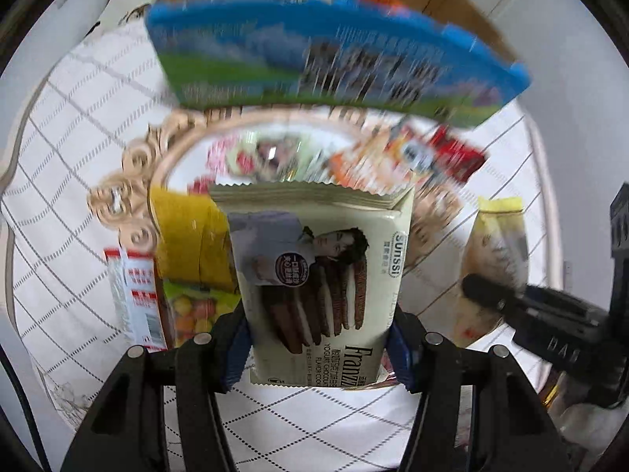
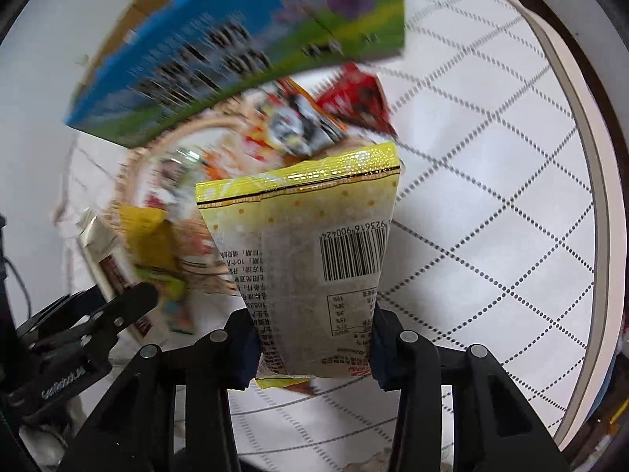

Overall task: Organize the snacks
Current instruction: 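Carry both packs into the box and release them beside the yellow bag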

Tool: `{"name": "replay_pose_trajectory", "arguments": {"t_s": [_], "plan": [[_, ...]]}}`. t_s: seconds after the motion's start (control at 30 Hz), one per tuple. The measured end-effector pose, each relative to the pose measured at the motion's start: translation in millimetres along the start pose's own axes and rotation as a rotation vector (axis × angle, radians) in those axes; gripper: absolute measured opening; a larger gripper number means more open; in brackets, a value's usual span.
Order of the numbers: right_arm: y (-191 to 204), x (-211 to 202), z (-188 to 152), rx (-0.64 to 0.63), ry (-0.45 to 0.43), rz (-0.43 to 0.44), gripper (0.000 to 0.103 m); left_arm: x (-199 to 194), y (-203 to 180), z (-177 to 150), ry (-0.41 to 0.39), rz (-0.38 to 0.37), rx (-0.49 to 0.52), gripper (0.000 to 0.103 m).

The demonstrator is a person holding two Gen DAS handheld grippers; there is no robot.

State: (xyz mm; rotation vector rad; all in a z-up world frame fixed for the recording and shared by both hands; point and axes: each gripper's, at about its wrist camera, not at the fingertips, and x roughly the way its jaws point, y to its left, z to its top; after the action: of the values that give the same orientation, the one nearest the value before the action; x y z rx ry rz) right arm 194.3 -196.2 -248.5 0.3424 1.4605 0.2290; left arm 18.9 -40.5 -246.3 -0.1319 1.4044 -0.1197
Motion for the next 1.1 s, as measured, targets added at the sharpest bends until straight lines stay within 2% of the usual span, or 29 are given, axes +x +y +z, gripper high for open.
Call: {"name": "replay_pose_trajectory", "arguments": {"t_s": [0.03, 0.17, 0.3, 0.4, 0.5, 0.63, 0.77, 0.83, 0.87, 1.0, 1.03, 1.1], "plan": [[2, -8, 6, -0.007, -0.013, 0.016, 0.046, -12, 2, 11, -0.015, -0.014, 0.004, 0.056], [9, -57, 31, -0.025, -0.091, 0.088, 0.046, -72, 14, 107, -0.065, -0.059, 0.008, 0.056], [22, -99, 78, -0.049, -0.162, 0.139, 0.046, -91, 6, 163, -0.122, -0.063, 0.022, 0.056], [33, -111, 133, -0.078, -0.210, 0.111, 0.046, -102, 8, 204, -0.146, -0.044, 0.035, 0.056], [36, -102, 190, -0.079, -0.215, 0.062, 0.046, -98, 17, 254, -0.141, -0.005, 0.038, 0.056], [33, -72, 265, -0.069, -0.164, -0.007, 0.046, -70, 36, 313, -0.086, 0.048, 0.030, 0.056], [29, -41, 314, -0.055, -0.119, -0.056, 0.046, -35, 59, 360, -0.035, 0.097, 0.005, 0.057], [25, -24, 333, -0.049, -0.103, -0.079, 0.046, -22, 68, 375, -0.010, 0.106, -0.009, 0.057], [23, -17, 340, -0.043, -0.091, -0.084, 0.046, -14, 74, 382, 0.030, 0.098, -0.006, 0.057], [15, 16, 364, -0.035, -0.034, -0.103, 0.047, 7, 85, 399, 0.061, 0.118, -0.023, 0.057], [14, 23, 368, -0.028, -0.018, -0.107, 0.048, 12, 87, 401, 0.071, 0.120, -0.026, 0.058], [12, 32, 370, -0.028, -0.015, -0.120, 0.069, 19, 90, 404, 0.088, 0.100, -0.035, 0.058]]}}
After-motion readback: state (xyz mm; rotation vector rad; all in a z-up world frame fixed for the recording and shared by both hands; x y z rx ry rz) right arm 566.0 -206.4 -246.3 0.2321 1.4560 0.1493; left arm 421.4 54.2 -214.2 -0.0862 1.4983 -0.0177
